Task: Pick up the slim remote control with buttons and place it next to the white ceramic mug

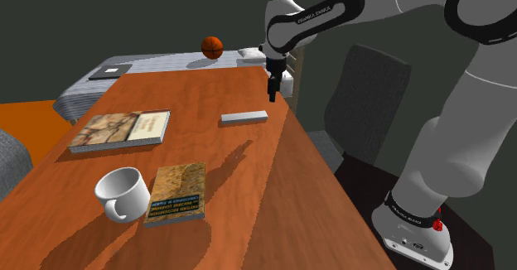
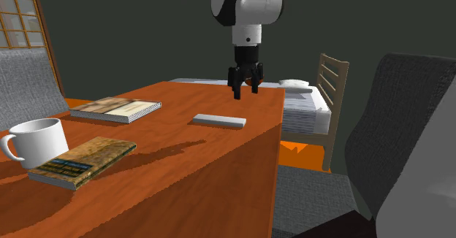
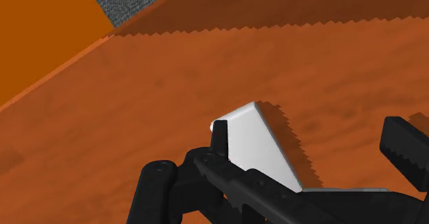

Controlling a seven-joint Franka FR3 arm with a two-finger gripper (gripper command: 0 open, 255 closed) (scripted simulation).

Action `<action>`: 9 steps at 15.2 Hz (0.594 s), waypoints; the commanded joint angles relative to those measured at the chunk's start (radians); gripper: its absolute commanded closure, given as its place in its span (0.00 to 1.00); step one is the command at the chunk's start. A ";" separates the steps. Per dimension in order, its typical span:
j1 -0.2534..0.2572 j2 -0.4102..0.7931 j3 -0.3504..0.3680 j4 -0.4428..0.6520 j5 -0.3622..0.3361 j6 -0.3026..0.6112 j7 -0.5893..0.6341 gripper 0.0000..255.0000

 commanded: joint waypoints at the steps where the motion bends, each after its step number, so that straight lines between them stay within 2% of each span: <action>1: 0.006 0.072 0.005 0.047 0.016 0.024 -0.049 0.00; 9: 0.006 0.365 0.046 0.293 0.068 0.069 -0.228 0.00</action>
